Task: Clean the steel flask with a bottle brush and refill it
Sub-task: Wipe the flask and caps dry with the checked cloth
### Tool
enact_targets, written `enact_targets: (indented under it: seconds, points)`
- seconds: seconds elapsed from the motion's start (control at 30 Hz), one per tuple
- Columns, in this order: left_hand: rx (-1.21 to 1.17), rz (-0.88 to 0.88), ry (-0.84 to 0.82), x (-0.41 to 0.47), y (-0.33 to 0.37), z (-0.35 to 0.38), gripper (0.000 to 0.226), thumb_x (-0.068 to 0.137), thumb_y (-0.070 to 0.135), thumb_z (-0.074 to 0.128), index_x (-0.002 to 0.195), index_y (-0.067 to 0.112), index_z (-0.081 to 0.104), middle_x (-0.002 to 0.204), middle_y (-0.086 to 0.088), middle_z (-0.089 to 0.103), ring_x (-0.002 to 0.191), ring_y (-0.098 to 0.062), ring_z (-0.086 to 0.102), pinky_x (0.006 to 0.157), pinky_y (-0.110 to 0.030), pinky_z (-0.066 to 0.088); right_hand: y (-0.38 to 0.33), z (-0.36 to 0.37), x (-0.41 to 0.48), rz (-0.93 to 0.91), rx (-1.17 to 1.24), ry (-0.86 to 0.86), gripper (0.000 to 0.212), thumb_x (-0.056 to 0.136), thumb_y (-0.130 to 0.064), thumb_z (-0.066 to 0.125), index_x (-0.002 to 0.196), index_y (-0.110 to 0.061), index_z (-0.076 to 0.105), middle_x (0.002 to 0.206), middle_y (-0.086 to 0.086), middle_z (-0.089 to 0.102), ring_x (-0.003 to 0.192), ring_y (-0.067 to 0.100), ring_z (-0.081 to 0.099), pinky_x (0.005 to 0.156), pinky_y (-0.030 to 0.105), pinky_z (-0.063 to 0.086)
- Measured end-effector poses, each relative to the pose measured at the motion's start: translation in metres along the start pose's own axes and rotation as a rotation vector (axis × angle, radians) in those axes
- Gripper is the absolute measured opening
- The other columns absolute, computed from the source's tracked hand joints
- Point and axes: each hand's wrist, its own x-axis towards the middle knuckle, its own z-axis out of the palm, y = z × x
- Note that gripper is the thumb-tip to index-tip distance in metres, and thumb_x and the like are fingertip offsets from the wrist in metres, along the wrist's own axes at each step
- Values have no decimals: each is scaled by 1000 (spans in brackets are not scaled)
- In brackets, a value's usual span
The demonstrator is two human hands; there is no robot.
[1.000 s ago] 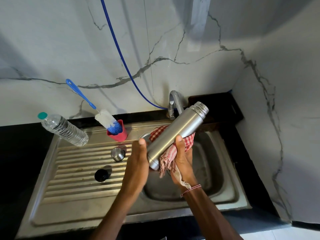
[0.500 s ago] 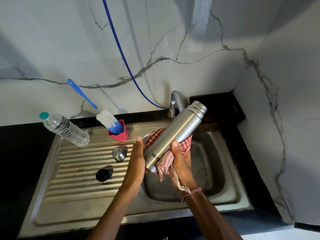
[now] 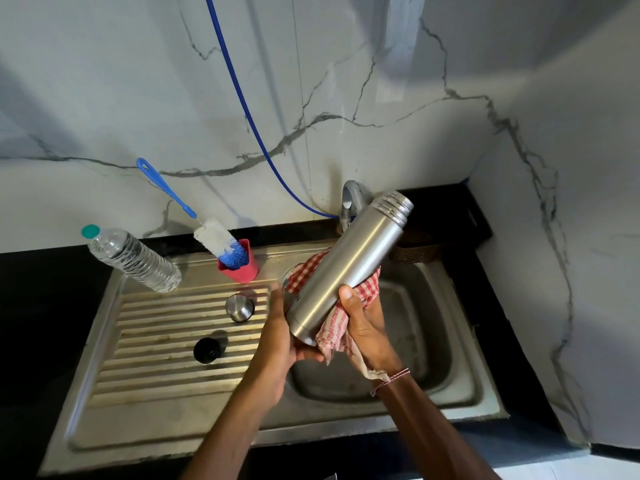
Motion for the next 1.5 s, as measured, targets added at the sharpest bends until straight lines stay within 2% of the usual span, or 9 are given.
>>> enact_targets:
  seconds: [0.07,0.17,0.43,0.67,0.83,1.1,1.27,1.4,1.5]
  points:
    - [20,222,144,2,-12,4,71,91,74,32,130,19,55,112,-15,74,92,-23,75,80,-41,62,4,0,2,-27,21,26,89,68,-47,91,140,-19,47,131,19,66,122,41,63,98,59,54]
    - [101,394,202,2,-21,7,76,97,71,29,150,17,30,124,-12,62,103,-24,72,75,-33,64,13,1,0,-33,21,32,91,71,-44,90,145,-19,43,138,23,61,129,44,57,107,71,40]
    - [91,-85,63,14,0,-3,72,99,72,22,111,17,66,80,-9,79,76,-25,78,72,-43,64,19,-2,-7,54,11,-32,40,83,-36,82,120,-38,70,130,20,67,122,44,62,99,67,48]
    - [307,337,78,22,49,-22,81,81,88,48,125,21,62,115,-2,74,102,-19,73,88,-41,55,6,-20,-4,129,-408,-116,55,81,-35,85,127,-16,62,117,16,72,112,37,69,100,56,54]
    - [425,368,42,22,89,3,41,80,62,77,105,32,68,99,9,76,96,-10,71,83,-33,55,-9,-11,-7,266,-667,-292,22,90,-19,76,105,-20,61,93,-1,73,86,3,71,77,16,56]
    - [447,196,-100,31,89,-14,26,81,45,79,92,21,81,102,-6,80,107,-29,73,104,-48,49,-14,-36,-3,386,-550,-378,44,92,-12,72,132,-23,59,124,11,72,115,29,69,97,39,56]
    - [207,155,-319,31,78,-19,31,93,28,67,118,10,69,125,-9,74,124,-25,66,113,-50,44,-4,-59,6,567,-482,-399,108,48,-63,95,138,-18,58,118,1,74,111,18,69,107,43,51]
    - [72,181,-525,29,79,-24,33,77,37,78,101,20,63,139,-15,64,135,-26,58,110,-47,43,6,-59,-13,529,-158,-392,71,12,-51,102,74,-21,85,76,-2,78,69,6,74,68,20,58]
    - [173,248,-366,27,87,-25,35,86,34,77,113,14,67,129,-11,72,128,-22,63,116,-49,40,5,-60,-17,509,-207,-372,82,45,-50,101,115,-16,76,110,6,78,103,19,74,101,43,54]
